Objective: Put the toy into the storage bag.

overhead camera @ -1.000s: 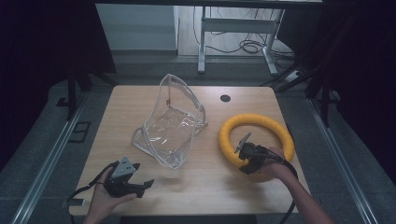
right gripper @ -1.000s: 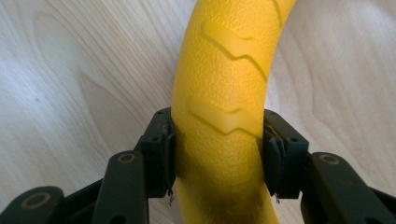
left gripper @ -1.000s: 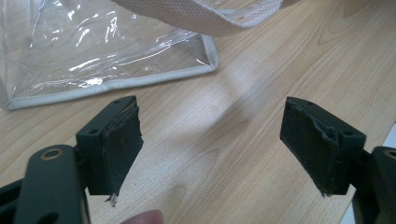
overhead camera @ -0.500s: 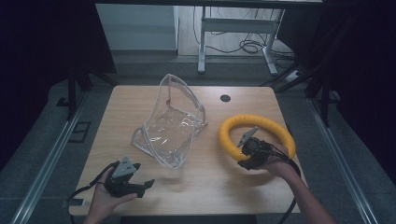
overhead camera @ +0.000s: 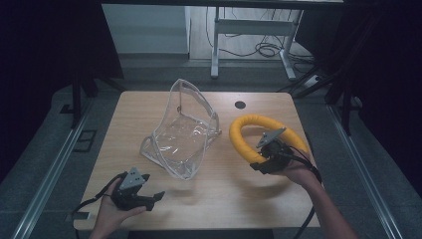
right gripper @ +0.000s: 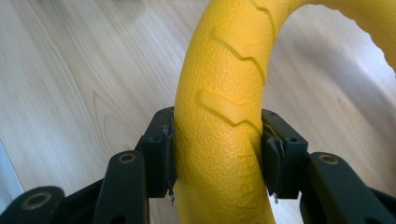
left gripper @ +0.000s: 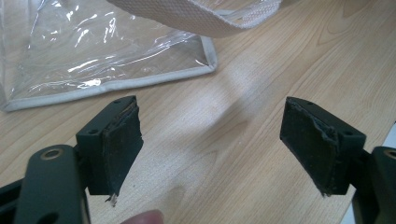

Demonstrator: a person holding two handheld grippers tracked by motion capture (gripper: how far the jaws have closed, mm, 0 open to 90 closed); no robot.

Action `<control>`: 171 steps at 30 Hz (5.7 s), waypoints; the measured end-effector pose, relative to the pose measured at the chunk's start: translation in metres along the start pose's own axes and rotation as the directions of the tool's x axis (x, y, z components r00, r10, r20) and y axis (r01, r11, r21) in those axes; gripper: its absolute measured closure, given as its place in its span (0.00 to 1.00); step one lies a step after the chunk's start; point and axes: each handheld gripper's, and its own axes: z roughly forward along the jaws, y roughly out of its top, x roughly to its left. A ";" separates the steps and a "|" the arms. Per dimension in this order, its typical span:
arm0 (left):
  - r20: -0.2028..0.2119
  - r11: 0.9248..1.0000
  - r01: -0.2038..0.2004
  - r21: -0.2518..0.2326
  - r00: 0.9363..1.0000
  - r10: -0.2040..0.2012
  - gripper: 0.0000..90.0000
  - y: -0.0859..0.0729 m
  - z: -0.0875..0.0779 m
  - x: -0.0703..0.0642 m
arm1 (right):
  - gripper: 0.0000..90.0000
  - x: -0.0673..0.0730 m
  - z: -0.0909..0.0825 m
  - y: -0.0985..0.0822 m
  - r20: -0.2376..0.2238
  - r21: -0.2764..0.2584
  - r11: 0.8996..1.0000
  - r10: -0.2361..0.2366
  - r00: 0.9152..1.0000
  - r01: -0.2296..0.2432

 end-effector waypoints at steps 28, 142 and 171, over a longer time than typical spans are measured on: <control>-0.001 1.000 -0.003 -0.003 1.000 0.003 0.23 0.000 0.000 0.000 | 0.58 -0.004 -0.038 0.014 -0.019 -0.270 0.961 0.049 0.999 -0.052; 0.007 1.000 -0.009 0.005 1.000 0.009 0.23 0.000 0.002 -0.001 | 0.57 0.044 -0.080 0.098 -0.286 -0.802 0.535 0.045 0.957 -0.265; 0.005 1.000 -0.001 -0.004 1.000 0.001 0.23 -0.001 0.001 0.000 | 0.57 0.071 -0.072 0.132 -0.306 -0.843 0.470 -0.017 0.952 -0.263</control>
